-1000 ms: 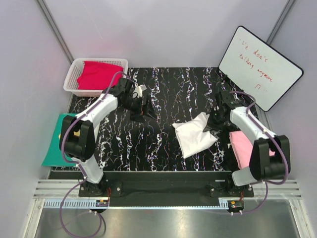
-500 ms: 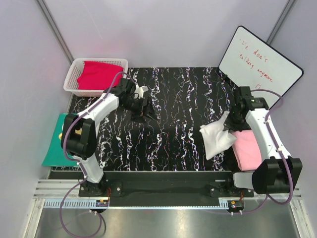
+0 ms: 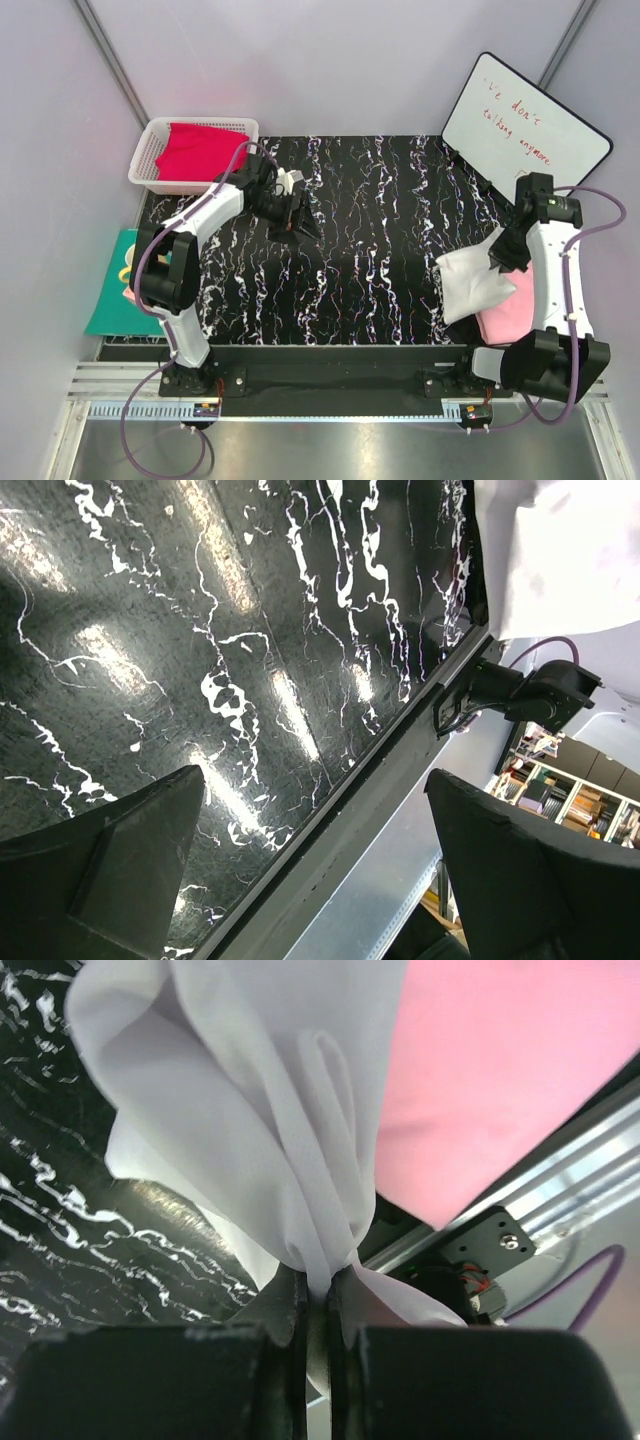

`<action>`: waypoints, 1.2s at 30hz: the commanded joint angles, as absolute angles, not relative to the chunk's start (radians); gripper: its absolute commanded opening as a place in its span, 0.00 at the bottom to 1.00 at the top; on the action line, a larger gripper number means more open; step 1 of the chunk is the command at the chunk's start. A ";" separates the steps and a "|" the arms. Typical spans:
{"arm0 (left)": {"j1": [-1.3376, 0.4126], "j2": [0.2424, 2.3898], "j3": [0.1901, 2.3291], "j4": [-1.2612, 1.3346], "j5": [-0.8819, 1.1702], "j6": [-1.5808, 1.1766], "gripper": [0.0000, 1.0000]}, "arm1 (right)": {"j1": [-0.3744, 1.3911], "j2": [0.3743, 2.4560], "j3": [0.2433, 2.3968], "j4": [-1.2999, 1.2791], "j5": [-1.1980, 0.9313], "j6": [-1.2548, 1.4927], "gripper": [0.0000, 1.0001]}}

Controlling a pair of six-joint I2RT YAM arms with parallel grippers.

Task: Fold and stack the t-shirts
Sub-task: Put the neatly folded tshirt into the corner of the board with the right arm

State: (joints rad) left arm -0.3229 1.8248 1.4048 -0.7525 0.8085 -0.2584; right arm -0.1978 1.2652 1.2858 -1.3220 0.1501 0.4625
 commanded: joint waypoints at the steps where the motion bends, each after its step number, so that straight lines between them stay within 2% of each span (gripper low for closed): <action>1: -0.327 1.829 1.453 -0.739 0.854 -0.245 0.99 | -0.273 1.265 1.336 -1.401 0.219 0.413 0.00; 6: -0.327 1.829 1.453 -0.739 0.857 -0.247 0.99 | -0.379 1.340 1.367 -1.394 0.219 0.379 0.00; 14: -0.327 1.827 1.453 -0.738 0.858 -0.249 0.99 | -0.609 1.416 1.391 -1.347 0.045 0.304 0.00; 23: -0.327 1.833 1.459 -0.738 0.861 -0.252 0.99 | -0.687 1.476 1.319 -1.250 0.037 0.295 0.00; 36: -0.327 1.829 1.457 -0.744 0.859 -0.258 0.99 | -0.696 1.692 1.445 -1.169 0.202 0.272 0.00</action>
State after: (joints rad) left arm -0.3229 1.8290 1.4143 -0.7544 0.8280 -0.2592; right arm -0.6930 1.6695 1.3666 -1.2182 0.1280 0.2920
